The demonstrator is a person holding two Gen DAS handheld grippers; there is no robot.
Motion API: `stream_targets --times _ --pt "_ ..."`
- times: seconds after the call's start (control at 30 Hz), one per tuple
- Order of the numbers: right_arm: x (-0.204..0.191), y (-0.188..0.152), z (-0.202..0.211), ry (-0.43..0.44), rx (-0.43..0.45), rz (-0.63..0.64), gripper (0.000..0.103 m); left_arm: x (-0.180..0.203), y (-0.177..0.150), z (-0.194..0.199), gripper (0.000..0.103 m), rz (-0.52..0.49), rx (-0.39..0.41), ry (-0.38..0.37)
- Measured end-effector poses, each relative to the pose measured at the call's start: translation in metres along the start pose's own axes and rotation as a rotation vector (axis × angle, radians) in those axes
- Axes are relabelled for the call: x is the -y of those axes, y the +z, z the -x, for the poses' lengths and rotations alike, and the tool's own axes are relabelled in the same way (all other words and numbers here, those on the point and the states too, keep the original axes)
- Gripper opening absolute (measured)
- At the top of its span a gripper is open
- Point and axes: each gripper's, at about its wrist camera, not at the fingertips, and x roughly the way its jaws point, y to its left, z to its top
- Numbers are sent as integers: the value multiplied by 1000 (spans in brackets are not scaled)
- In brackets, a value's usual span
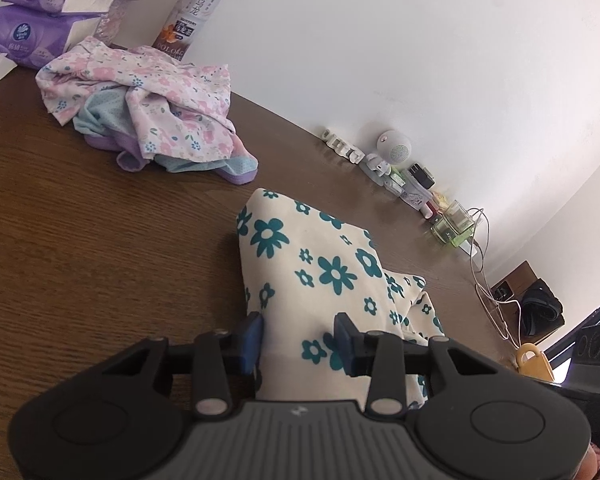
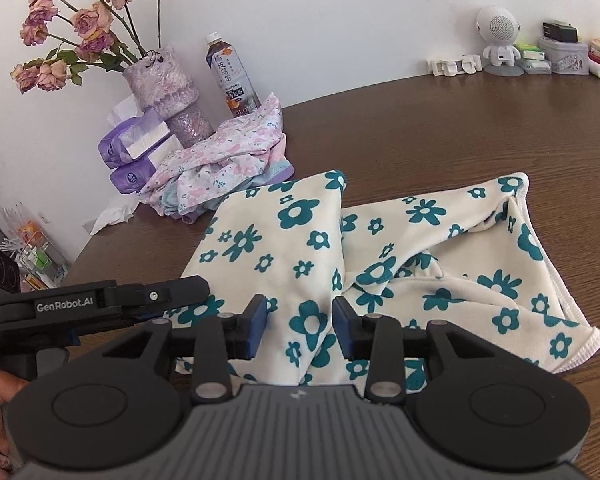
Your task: Fold clothes
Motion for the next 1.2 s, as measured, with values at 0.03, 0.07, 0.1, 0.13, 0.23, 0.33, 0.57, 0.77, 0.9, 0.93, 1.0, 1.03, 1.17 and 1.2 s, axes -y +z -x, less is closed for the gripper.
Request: stream_targets --times 0.03,0.07,0.1,0.13,0.23,0.33,0.57,0.77,0.9,0.93,1.0,1.03,1.17,1.2 --pt "1 0 -1 2 -2 -9 36 0 0 0 32 -4 -1 0" --pt "1 0 -2 8 -1 -11 35 0 -1 0 31 -8 -2 0" --pt "1 -1 -2 14 1 -9 34 0 -1 0 30 -12 -2 -1" --pt "0 -1 -3 15 0 -5 32 0 -2 0 30 -18 -1 -2" --pt "-2 -1 -4 13 1 5 24 2 -3 0 28 -29 -3 -6" --pt "-4 -1 -4 10 3 21 18 2 -3 0 27 -34 -4 -10" --pt "2 -1 -2 27 5 -16 23 2 -3 2 28 -25 -5 5" --pt "5 -5 13 49 25 -15 32 1 -5 10 36 -19 -14 19" --pt "7 -7 11 58 2 -20 31 1 -9 10 35 -25 -33 4" --pt "8 -8 10 60 -1 -24 27 2 -10 10 32 -31 -31 0" --pt "10 -9 8 65 -3 -29 22 2 -11 10 29 -29 -29 -11" --pt "11 -9 6 66 -6 -30 21 1 -11 10 29 -22 -29 -14" --pt "14 -10 9 73 1 -49 25 2 -11 11 40 -17 -30 -13" --pt "14 -10 11 74 3 -50 25 3 -11 11 43 -20 -32 -13"
